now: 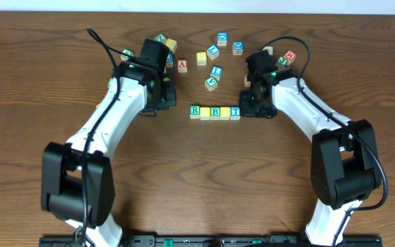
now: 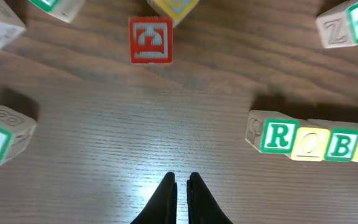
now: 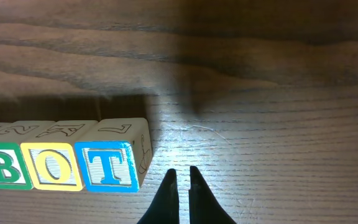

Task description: Spell out ROBOT

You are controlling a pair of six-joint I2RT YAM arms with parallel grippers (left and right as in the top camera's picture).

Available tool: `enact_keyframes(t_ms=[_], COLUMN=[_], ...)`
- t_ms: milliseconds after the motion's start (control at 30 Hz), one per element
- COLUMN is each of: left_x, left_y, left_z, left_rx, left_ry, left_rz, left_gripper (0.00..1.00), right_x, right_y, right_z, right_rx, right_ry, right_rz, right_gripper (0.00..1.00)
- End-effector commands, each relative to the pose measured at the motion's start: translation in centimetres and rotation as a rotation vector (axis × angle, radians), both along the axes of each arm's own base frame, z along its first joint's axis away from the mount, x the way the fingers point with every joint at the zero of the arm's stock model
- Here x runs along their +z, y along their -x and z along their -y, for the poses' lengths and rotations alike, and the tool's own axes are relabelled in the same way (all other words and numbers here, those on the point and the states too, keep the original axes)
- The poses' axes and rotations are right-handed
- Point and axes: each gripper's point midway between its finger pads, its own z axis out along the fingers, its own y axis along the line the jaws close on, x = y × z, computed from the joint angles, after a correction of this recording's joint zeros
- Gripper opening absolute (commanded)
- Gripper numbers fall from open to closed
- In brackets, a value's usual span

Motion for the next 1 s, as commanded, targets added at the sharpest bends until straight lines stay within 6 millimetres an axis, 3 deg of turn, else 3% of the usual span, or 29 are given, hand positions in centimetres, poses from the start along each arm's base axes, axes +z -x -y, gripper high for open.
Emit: enact_keyframes(t_ms=[0,567,967], left_x=[-1.5,-1.6,-1.6], left_y=[0.3,0.1,0.1], left_z=[0.4,0.9,0.9], left_rx=[-0.014,-0.02,-0.02], left_ry=[0.003,0.031,0.031], left_rz=[-0.043,-0.039,-0.039], left_gripper=[0.08,0.08,0.08], right_x=[-0.6,-1.4,-1.7], right_y=[0.1,0.2,0.0], right_z=[0.6,0.6,-0.5], right_rx=[-0.007,-0.017,0.001], right_ry=[0.017,0.012,-0.028], right_rz=[-0.01,-0.004,0.021], right_gripper=[0.03,0.04,0.04])
